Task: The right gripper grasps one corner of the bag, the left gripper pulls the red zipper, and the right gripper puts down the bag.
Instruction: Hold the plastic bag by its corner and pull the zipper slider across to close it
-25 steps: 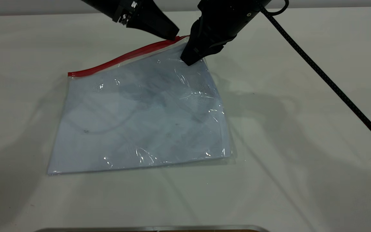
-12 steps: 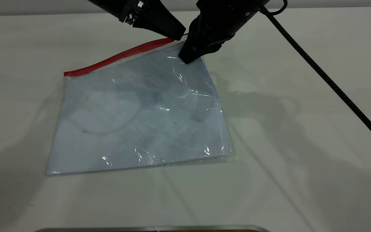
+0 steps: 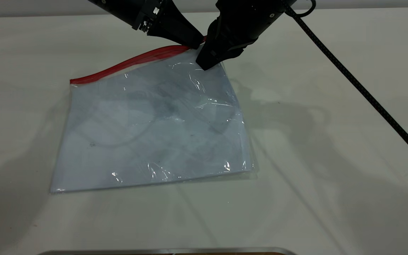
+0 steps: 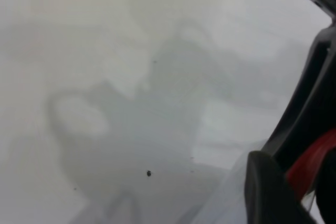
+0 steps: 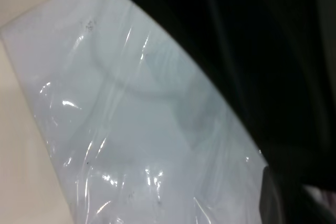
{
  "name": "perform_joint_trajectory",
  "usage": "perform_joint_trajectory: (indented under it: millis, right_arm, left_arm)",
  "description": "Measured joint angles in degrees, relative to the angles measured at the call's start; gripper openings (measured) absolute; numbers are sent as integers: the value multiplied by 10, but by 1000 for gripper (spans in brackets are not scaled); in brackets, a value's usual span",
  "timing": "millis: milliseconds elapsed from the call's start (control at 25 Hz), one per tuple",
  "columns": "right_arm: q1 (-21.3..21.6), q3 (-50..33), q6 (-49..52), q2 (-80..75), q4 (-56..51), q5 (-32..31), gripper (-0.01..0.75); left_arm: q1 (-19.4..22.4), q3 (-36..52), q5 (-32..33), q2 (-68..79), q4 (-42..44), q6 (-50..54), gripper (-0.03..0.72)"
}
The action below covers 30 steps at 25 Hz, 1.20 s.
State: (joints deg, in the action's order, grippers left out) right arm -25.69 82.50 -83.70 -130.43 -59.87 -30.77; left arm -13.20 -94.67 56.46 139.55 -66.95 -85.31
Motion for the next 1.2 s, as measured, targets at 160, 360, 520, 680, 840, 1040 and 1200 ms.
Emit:
perform_joint_trajectory:
  millis: [160, 360, 520, 680, 840, 1040, 1200]
  right_arm:
    - [0, 0, 0, 0, 0, 2, 35]
    - [0, 0, 0, 0, 0, 2, 35]
    - [0, 0, 0, 0, -1, 4, 35]
    - [0, 0, 0, 0, -1, 6, 35]
    - [0, 0, 0, 0, -1, 7, 35]
    - [0, 0, 0, 0, 0, 9, 35]
    - [1, 0, 0, 0, -1, 14, 35]
  left_arm:
    - [0, 0, -4, 0, 0, -2, 198]
    - [0, 0, -6, 0, 0, -4, 175]
    - [-1, 0, -13, 0, 0, -13, 145]
    - [-1, -1, -15, 0, 0, -21, 97]
    - [-1, -1, -15, 0, -2, -22, 84]
    - [-1, -1, -16, 0, -7, -32, 83]
    - [-1, -1, -13, 0, -15, -44, 78]
